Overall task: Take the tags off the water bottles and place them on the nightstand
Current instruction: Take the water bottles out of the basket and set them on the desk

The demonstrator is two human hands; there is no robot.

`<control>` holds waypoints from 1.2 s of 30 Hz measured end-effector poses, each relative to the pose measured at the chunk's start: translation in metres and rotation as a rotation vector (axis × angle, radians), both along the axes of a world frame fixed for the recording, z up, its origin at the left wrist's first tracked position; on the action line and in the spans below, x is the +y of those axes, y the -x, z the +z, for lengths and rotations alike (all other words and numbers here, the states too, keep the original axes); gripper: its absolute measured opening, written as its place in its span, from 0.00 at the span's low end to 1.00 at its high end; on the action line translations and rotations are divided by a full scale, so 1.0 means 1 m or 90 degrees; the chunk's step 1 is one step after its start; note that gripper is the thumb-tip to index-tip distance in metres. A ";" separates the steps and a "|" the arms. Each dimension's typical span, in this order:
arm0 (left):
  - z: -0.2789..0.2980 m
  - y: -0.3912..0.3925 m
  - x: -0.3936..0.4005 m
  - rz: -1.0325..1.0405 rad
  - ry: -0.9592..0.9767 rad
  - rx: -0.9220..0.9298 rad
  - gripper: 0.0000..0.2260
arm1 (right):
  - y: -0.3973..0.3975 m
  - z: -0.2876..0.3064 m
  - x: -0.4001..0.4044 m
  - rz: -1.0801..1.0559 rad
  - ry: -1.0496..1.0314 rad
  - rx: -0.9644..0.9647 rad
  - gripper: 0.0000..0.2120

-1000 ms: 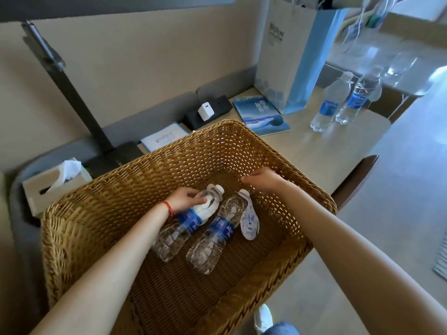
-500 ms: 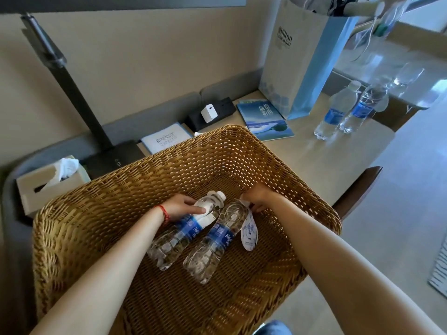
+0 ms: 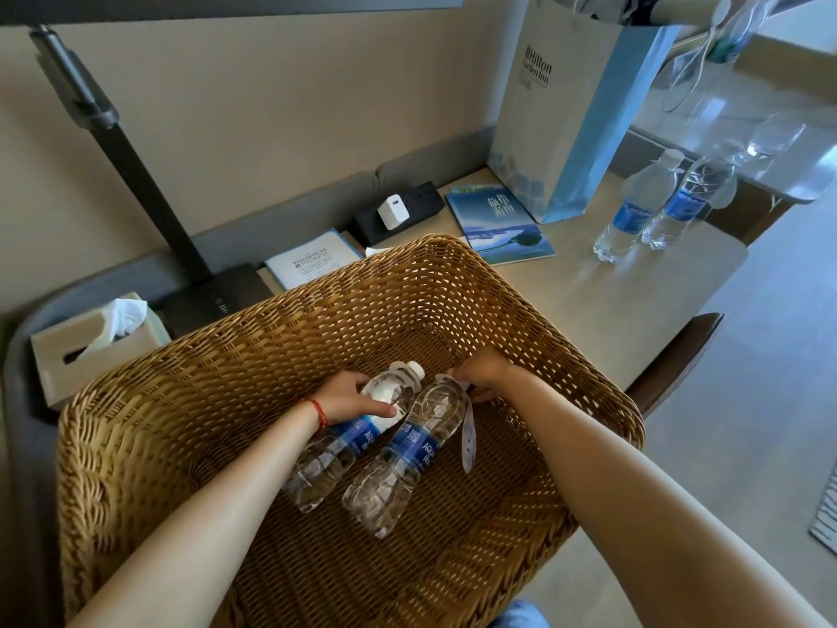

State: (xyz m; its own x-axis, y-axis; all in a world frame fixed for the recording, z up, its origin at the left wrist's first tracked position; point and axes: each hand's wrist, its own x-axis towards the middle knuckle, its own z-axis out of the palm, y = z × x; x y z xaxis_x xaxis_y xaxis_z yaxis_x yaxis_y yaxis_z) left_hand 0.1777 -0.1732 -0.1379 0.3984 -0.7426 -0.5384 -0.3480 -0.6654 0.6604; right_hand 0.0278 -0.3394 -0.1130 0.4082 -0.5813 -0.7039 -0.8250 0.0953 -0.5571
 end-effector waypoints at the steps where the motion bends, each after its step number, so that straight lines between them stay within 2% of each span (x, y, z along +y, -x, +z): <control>1: 0.000 0.000 0.001 0.000 0.010 0.001 0.33 | 0.000 0.000 0.000 -0.002 -0.004 -0.001 0.06; 3: 0.000 0.000 0.002 -0.002 0.028 0.013 0.26 | 0.001 0.001 0.000 -0.004 -0.012 -0.005 0.05; 6: -0.001 0.001 0.005 0.002 0.073 0.032 0.11 | 0.002 0.004 0.001 0.002 -0.012 -0.014 0.12; 11: 0.003 0.002 0.010 0.029 0.117 0.050 0.06 | 0.003 0.013 0.003 0.034 0.007 -0.047 0.13; 19: 0.018 -0.009 0.015 0.095 0.183 0.083 0.08 | -0.003 0.021 0.008 0.107 0.092 -0.101 0.03; 28: 0.035 -0.015 0.021 0.150 0.263 0.108 0.11 | -0.006 0.048 0.025 0.236 0.297 -0.217 0.07; 34: 0.050 -0.015 0.018 0.192 0.335 0.102 0.17 | 0.000 0.071 0.025 0.233 0.438 -0.273 0.07; 36: 0.054 -0.014 0.015 0.204 0.361 0.101 0.22 | 0.003 0.076 0.023 0.219 0.464 -0.293 0.08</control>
State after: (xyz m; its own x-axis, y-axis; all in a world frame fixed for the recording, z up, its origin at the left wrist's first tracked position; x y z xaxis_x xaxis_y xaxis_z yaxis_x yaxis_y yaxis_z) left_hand 0.1919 -0.1579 -0.0839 0.5950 -0.7856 -0.1695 -0.0610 -0.2545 0.9652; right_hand 0.0245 -0.3159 -0.0368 0.7888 -0.6115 0.0619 -0.4259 -0.6164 -0.6623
